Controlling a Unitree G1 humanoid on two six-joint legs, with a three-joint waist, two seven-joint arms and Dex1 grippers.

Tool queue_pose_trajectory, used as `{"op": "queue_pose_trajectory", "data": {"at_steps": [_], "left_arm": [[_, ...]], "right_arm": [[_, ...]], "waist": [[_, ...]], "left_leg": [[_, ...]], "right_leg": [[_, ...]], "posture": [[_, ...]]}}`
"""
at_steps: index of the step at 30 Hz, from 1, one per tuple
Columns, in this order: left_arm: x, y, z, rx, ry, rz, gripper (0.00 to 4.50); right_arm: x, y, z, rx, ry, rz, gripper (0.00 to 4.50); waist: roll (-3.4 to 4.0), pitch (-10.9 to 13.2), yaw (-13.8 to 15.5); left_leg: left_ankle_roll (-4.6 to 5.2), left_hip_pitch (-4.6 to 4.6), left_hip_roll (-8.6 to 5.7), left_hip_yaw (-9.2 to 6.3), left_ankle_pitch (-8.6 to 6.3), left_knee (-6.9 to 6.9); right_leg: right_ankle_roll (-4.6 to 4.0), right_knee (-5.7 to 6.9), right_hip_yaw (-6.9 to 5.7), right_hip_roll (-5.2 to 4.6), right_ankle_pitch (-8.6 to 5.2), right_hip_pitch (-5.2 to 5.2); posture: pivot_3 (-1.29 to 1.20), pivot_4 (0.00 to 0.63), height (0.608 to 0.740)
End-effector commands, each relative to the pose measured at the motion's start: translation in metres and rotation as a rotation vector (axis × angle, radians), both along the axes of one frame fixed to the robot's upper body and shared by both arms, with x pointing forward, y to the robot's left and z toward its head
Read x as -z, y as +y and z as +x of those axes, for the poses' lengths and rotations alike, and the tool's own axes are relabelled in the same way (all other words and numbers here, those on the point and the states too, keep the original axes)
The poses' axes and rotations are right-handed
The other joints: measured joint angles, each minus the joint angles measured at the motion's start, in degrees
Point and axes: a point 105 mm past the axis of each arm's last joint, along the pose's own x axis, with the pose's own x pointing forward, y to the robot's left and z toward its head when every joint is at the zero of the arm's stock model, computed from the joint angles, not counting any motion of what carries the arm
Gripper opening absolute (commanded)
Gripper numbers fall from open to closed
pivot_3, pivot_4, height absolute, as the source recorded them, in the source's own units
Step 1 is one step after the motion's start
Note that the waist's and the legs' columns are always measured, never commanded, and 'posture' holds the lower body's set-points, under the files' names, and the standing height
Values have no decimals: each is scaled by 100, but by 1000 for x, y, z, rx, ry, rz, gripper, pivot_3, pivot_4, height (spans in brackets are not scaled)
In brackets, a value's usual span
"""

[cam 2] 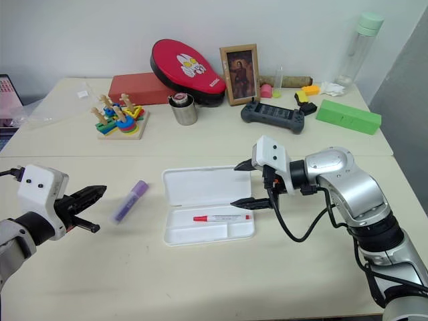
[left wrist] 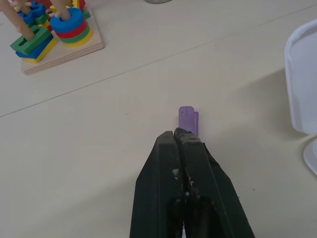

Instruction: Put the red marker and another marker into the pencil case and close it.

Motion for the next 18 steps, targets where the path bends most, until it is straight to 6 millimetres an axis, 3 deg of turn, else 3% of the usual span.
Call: {"op": "queue_pose_trajectory", "data": {"at_steps": [1,2,8,18], "left_arm": [[-8,2,0,-1,-36,63,52],[-8,3,0,-6,-37,76,52],[-4,4,2,-22,-17,48,1098],[6,-11,9,0,41,-14,3195]], "right_arm": [[-8,0,-5,-8,-35,12,4500],[-8,0,-4,-8,-35,12,4500],[-8,-1,-3,-2,-37,9,4500],[-12,-6,-2,-2,-48,3,4500]], "waist": [[0,0,0],[0,0,0],[0,0,0],[0,0,0]], "left_leg": [[0,0,0,0,0,0],[0,0,0,0,0,0],[0,0,0,0,0,1],[0,0,0,-1,0,1]], "right_leg": [[0,0,0,0,0,0],[0,0,0,0,0,0],[0,1,0,0,0,1],[0,1,-1,0,0,2]], "posture": [[0,150,740],[0,150,740],[0,150,740],[0,150,740]]}}
